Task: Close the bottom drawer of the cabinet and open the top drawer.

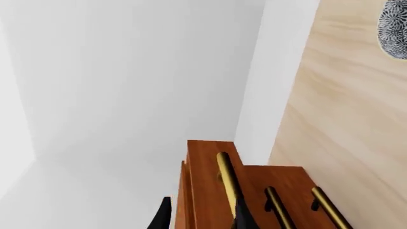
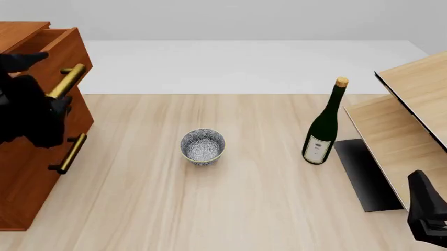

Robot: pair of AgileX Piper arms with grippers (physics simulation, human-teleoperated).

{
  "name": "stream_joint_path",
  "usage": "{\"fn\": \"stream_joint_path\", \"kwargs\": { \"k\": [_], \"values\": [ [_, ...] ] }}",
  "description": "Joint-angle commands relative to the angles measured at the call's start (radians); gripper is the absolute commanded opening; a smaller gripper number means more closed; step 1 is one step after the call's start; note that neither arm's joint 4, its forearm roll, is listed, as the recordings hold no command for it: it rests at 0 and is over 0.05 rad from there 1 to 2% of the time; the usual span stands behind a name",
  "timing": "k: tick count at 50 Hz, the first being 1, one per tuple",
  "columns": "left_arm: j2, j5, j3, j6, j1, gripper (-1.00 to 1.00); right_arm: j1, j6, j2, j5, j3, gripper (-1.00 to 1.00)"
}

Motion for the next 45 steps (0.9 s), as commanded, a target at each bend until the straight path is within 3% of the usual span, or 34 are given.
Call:
{"fn": "stream_joint_path", "kwargs": {
  "k": [1, 2, 4, 6, 10, 12, 13, 14, 17, 20, 22, 24, 26, 28, 29, 30, 32, 33, 34, 36, 37, 42, 45],
  "values": [
    [0.042, 0.107, -0.173, -0.091, -0.033, 1.0, -0.007, 0.014, 0.0, -0.001, -0.001, 1.0],
    [0.052, 0.124, -0.216, -0.126, -0.024, 1.0, -0.008, 0.016, 0.0, -0.001, -0.002, 1.0],
    [0.058, 0.124, -0.222, -0.119, -0.018, 1.0, -0.009, 0.017, 0.0, -0.001, -0.002, 1.0],
    [0.085, 0.198, -0.321, -0.213, -0.016, 1.0, -0.008, 0.016, 0.0, -0.001, -0.001, 1.0],
    [0.127, 0.316, -0.426, -0.298, -0.03, 1.0, -0.009, 0.017, 0.0, -0.001, 0.0, 1.0],
    [0.179, 0.443, -0.575, -0.444, -0.029, 1.0, -0.008, 0.016, 0.0, -0.001, -0.001, 1.0],
    [0.183, 0.452, -0.581, -0.438, -0.032, 1.0, -0.007, 0.014, 0.0, -0.001, -0.001, 1.0],
    [0.203, 0.498, -0.649, -0.505, -0.016, 1.0, -0.006, 0.015, 0.0, -0.001, 0.0, 1.0],
    [0.219, 0.533, -0.698, -0.543, 0.023, 1.0, -0.007, 0.014, 0.0, -0.002, 0.0, 1.0],
    [0.243, 0.592, -0.758, -0.599, 0.008, 1.0, -0.007, 0.014, 0.0, -0.002, 0.001, 1.0],
    [0.263, 0.659, -0.824, -0.679, 0.021, 1.0, -0.004, 0.011, 0.0, -0.002, 0.001, 1.0],
    [0.267, 0.675, -0.834, -0.692, 0.034, 1.0, -0.003, 0.012, 0.0, -0.002, 0.001, 1.0],
    [0.306, 0.75, -0.912, -0.792, 0.044, 1.0, -0.002, 0.01, 0.0, -0.002, 0.001, 1.0],
    [0.301, 0.751, -0.902, -0.794, 0.051, 1.0, -0.002, 0.01, 0.0, -0.003, 0.002, 1.0],
    [0.319, 0.788, -0.944, -0.861, 0.077, 1.0, -0.001, 0.009, 0.0, -0.003, 0.002, 1.0],
    [0.307, 0.772, -0.919, -0.832, 0.06, 1.0, -0.001, 0.008, 0.0, -0.003, 0.003, 1.0],
    [0.336, 0.829, -0.972, -0.932, 0.071, 1.0, 0.002, 0.005, 0.0, -0.004, 0.003, 1.0],
    [0.311, 0.796, -0.929, -0.88, 0.066, 1.0, 0.002, 0.006, 0.0, -0.004, 0.003, 1.0],
    [0.311, 0.795, -0.928, -0.88, 0.066, 1.0, 0.002, 0.006, 0.0, -0.004, 0.003, 1.0],
    [0.343, 0.853, -0.986, -0.988, 0.072, 1.0, 0.004, 0.004, 0.0, -0.003, 0.003, 1.0],
    [0.324, 0.831, -0.962, -0.96, 0.094, 1.0, 0.004, 0.003, 0.0, -0.003, 0.003, 1.0],
    [0.322, 0.858, -0.988, -1.076, 0.119, 1.0, 0.006, -0.001, 0.0, -0.003, 0.004, 1.0],
    [0.308, 0.857, -0.979, -1.085, 0.136, 1.0, 0.01, -0.007, 0.0, -0.003, 0.004, 1.0]
  ]
}}
